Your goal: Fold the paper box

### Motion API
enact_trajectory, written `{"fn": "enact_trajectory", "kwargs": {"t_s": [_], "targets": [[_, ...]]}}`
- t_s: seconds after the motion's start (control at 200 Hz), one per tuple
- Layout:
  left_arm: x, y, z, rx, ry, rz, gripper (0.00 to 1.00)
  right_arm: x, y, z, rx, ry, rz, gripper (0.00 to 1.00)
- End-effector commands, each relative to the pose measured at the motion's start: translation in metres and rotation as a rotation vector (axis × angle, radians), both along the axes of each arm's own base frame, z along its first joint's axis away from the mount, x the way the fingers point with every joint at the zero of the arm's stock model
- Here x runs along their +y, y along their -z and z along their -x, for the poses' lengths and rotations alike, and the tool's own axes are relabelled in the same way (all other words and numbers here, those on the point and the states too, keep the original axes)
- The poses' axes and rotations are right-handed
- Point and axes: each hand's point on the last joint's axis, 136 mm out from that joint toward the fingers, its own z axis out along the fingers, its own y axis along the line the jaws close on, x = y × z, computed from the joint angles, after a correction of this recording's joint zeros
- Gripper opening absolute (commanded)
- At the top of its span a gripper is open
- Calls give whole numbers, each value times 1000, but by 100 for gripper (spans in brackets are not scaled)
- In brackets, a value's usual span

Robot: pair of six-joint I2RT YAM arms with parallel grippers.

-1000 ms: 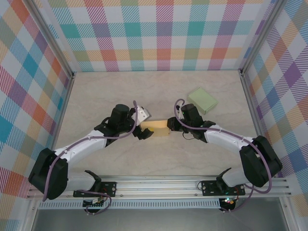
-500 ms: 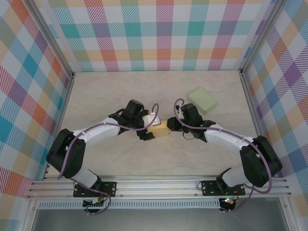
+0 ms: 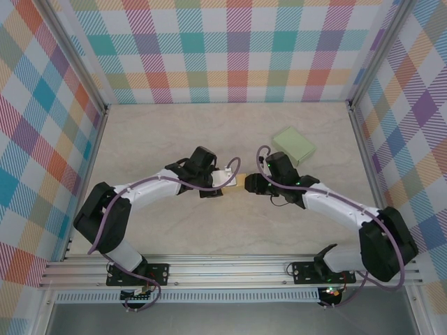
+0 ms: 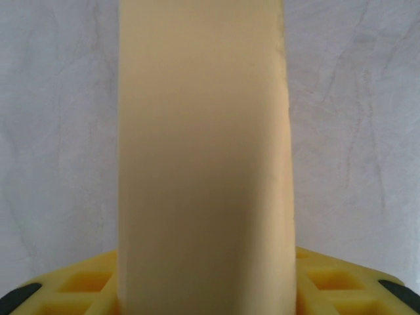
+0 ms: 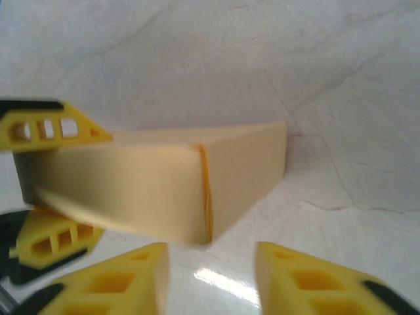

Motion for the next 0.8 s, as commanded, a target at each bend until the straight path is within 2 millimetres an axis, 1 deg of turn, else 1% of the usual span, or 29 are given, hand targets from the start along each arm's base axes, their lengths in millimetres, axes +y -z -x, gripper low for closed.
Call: {"fn": "enact_trajectory", "kwargs": {"t_s": [0.0,0.11,0.13,0.145,0.16,0.23,0.4,0.485,0.605,0.645,0.74,0.795], "targets": [[-6,-17,-21,-170,8,10,48,-17,-14,16,-18,25,19,54],[-11,-22,-38,-280,20,13,49,-37,-31,24,-62,79,44,72],[-12,-22,-41,-298,24,11,49,-42,-34,25,-70,93,51,83],[-13,-22,-43,-310,30,9,49,-45,-36,27,-75,100,54,96],[-14,-21,-46,-322,34,4,49,-48,-38,28,-80,108,59,100],[-19,-16,-57,-353,51,-24,50,-61,-44,34,-93,141,87,100],[-27,3,-85,-366,72,-94,50,-94,-53,46,-120,230,158,100],[-33,6,-94,-375,89,-95,51,-101,-60,52,-139,241,143,100],[-32,18,-101,-366,116,-135,55,-106,-73,58,-186,250,107,100],[-29,21,-104,-369,114,-143,59,-109,-75,59,-201,260,105,100],[-29,20,-105,-377,116,-144,80,-116,-79,61,-223,286,99,100],[-29,16,-102,-376,113,-126,91,-117,-80,62,-227,288,96,100]]}}
